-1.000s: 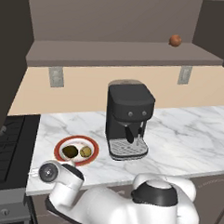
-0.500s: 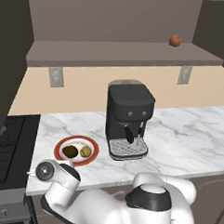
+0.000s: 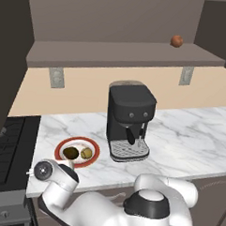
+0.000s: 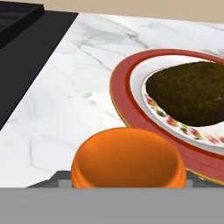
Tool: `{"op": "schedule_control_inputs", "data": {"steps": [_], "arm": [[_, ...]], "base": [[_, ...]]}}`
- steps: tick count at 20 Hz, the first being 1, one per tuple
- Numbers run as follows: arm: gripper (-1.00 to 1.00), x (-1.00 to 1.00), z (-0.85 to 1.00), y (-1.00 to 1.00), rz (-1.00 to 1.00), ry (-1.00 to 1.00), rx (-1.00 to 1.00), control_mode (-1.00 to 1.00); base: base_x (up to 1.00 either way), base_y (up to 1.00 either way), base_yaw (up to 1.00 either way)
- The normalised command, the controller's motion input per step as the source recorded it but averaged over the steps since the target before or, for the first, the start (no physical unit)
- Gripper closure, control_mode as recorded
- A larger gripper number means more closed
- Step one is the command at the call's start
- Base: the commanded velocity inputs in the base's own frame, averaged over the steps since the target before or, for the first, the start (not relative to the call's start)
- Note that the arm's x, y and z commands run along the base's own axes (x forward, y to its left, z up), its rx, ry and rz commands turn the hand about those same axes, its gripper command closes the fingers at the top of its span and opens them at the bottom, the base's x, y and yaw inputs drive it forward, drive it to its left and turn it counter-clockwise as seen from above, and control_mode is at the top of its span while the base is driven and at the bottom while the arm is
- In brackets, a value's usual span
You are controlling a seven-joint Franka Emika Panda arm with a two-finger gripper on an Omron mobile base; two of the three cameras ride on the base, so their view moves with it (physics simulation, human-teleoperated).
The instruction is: Pick the avocado and bread from the counter and place them on the plate. Then pick the jam from the cabinet and place it next to the plate. Lastly close the cabinet door.
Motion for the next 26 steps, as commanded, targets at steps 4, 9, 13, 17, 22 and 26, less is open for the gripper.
{"op": "schedule_control_inputs", "data": {"steps": [4, 9, 13, 17, 22, 26], "arm": [[-1.0, -0.07, -0.13, 0.0, 0.0, -0.04, 0.02, -1.0], [-1.0, -0.22, -0.09, 0.0, 0.0, -0.04, 0.03, -1.0], [-1.0, -0.29, -0.04, -0.01, 0.0, -0.03, 0.04, -1.0], [-1.0, -0.24, 0.0, -0.06, 0.0, -0.01, 0.05, -1.0], [-1.0, -0.23, 0.0, -0.21, 0.0, -0.01, 0.1, -1.0], [-1.0, -0.1, 0.0, -0.34, 0.0, 0.0, 0.13, -1.0]], "base": [[0.0, 0.0, 0.0], [0.0, 0.0, 0.0], [0.0, 0.0, 0.0], [0.0, 0.0, 0.0], [0.0, 0.0, 0.0], [0.0, 0.0, 0.0]]}}
